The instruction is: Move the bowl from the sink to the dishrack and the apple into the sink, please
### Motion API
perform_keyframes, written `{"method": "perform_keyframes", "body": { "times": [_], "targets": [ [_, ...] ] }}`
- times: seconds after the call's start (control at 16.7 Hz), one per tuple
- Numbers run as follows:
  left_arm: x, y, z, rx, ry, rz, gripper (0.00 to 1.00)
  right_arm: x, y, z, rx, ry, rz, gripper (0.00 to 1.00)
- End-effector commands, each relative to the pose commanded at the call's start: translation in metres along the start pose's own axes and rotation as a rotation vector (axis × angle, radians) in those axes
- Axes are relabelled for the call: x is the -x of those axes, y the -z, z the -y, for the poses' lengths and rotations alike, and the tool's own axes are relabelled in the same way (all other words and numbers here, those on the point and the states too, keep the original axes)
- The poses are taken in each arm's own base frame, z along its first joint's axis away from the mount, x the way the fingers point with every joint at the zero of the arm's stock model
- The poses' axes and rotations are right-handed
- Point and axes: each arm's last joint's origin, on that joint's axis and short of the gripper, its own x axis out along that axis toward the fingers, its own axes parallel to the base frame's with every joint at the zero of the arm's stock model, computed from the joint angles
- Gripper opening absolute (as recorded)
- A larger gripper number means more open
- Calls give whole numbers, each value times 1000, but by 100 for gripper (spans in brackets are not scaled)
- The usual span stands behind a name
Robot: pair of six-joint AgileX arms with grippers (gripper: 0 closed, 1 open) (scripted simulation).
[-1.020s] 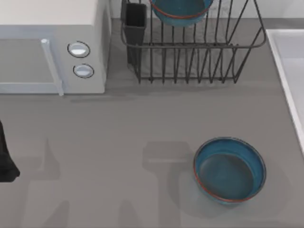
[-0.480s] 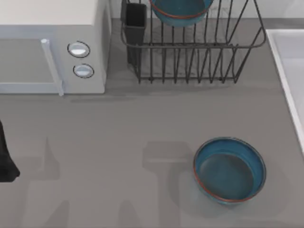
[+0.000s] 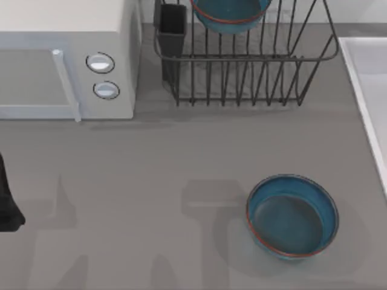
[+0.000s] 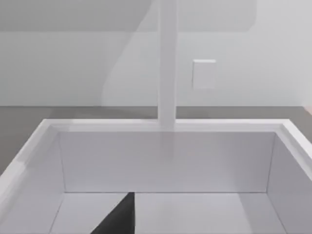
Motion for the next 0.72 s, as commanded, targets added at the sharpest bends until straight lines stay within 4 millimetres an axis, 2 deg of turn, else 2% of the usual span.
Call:
{"method": "perform_keyframes", "body": {
  "times": [0.48,0.72],
  "targets": [
    [0,0,0,0,0,0,100,0,0,0,0,0,1,100],
    [0,0,0,0,0,0,100,-3,-16,-5,4,4,0,100]
  ]
}}
